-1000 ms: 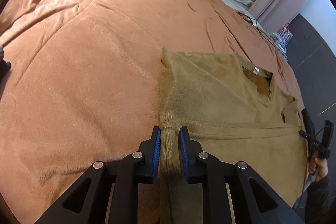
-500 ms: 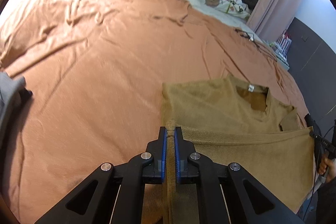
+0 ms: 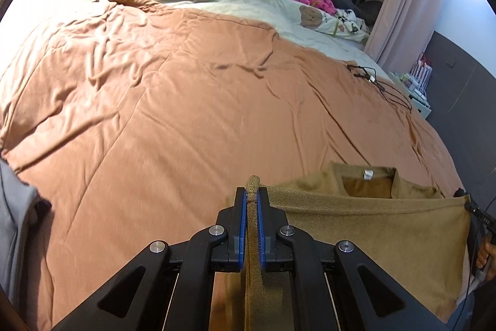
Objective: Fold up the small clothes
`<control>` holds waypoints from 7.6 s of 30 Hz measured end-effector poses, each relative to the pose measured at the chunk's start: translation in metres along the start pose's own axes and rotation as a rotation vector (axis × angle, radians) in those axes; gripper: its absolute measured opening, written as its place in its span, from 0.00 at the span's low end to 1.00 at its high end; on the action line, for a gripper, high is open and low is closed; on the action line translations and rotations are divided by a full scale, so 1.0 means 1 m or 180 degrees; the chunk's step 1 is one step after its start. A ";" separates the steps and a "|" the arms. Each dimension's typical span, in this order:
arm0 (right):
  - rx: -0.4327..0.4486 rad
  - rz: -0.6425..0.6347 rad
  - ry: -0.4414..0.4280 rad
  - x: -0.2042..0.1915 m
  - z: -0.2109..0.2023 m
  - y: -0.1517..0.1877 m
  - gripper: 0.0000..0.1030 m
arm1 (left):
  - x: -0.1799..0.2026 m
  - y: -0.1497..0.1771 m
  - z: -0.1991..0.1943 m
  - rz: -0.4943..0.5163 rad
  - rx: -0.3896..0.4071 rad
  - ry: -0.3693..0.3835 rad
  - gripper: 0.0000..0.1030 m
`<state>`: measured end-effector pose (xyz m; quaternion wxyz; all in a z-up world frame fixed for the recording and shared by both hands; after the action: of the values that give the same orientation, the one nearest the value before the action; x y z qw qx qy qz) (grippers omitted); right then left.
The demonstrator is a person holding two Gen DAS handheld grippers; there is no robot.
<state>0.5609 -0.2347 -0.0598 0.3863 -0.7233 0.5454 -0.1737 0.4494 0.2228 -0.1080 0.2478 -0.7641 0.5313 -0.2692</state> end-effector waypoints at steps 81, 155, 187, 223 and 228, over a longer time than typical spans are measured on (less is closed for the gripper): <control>-0.0046 0.0369 -0.0333 -0.007 -0.058 0.015 0.78 | 0.031 0.059 -0.094 0.0064 -0.0026 0.0001 0.88; 0.0290 0.2419 -0.1087 0.023 -0.028 0.172 0.04 | -0.027 0.221 -0.051 -0.2438 -0.0438 0.0367 0.08; 0.0223 0.2108 -0.0957 -0.014 -0.114 0.202 0.01 | -0.057 0.238 -0.167 -0.2028 -0.0079 0.0460 0.05; -0.0208 0.0174 -0.1024 -0.209 -0.100 0.136 0.28 | -0.069 0.288 -0.145 -0.2371 -0.0244 0.0902 0.45; -0.0364 -0.0062 -0.1068 -0.217 -0.070 0.129 0.21 | -0.071 0.290 -0.145 -0.2410 -0.0242 0.0939 0.45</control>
<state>0.3547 -0.0741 -0.0749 0.4285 -0.7681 0.4753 -0.0230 0.1339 0.1854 -0.2050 0.0238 -0.8675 0.2519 -0.4282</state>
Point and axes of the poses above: each gripper's, at about its wrist camera, not at the fingertips, and z roughly the way its jaws point, x to its right, y to its underside, the point moved 8 cm from there along z, roughly the way its jaws point, and after that the axes turned 7 degrees about -y, right-handed, at the moved point
